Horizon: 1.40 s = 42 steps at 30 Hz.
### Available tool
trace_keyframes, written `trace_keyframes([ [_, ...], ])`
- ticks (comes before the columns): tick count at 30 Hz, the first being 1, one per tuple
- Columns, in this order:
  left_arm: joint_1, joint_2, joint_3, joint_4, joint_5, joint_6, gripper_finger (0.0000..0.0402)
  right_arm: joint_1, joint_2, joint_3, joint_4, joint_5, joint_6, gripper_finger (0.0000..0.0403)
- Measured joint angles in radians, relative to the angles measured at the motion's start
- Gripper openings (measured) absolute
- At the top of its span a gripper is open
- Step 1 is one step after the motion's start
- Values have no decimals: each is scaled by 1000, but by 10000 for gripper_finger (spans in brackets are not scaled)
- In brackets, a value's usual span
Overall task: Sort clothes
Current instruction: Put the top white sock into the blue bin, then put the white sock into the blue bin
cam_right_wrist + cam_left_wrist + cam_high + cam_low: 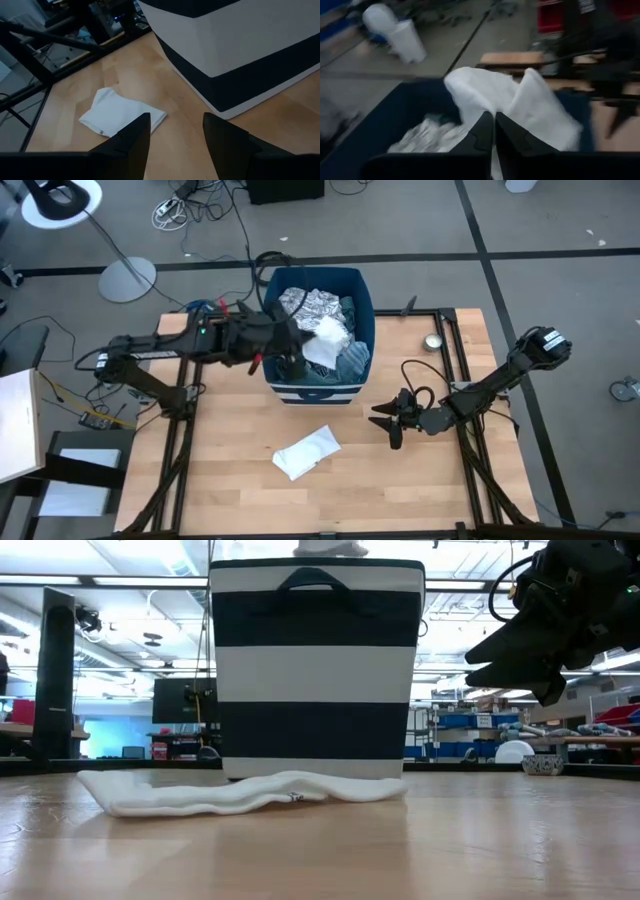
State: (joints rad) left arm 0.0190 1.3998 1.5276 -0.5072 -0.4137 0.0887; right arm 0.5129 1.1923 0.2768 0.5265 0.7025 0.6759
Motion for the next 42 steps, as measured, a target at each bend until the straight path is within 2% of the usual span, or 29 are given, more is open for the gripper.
trace_keyframes([
  [4, 35, 0, 0, -57, -27, -43, 39, 0, 0, 0, 0, 0, 0, 183],
  [14, 25, -13, -1, -200, 49, -112, 110, 0, 0, 0, 23, -46, -33, 183],
  [17, -17, -41, -5, -190, 145, -128, 112, 2, 0, 28, 43, -78, -133, 183],
  [19, -67, -67, -23, -158, 163, -127, 111, 9, 0, 71, 44, -98, -211, 183],
  [22, -147, -129, -79, -106, 129, -127, 109, 23, 7, 141, 21, -108, -307, 182],
  [24, -205, -176, -132, -61, 67, -129, 108, 36, 33, 192, -2, -115, -352, 182],
  [28, -311, -278, -259, -15, -75, -177, 108, 44, 172, 300, -34, -116, -433, 182],
  [36, -497, -444, -504, 139, -213, -285, 108, -2, 521, 587, -35, -132, -610, 182],
  [42, -612, -515, -668, 267, -329, -333, 108, -40, 757, 737, -54, -198, -593, 182],
])
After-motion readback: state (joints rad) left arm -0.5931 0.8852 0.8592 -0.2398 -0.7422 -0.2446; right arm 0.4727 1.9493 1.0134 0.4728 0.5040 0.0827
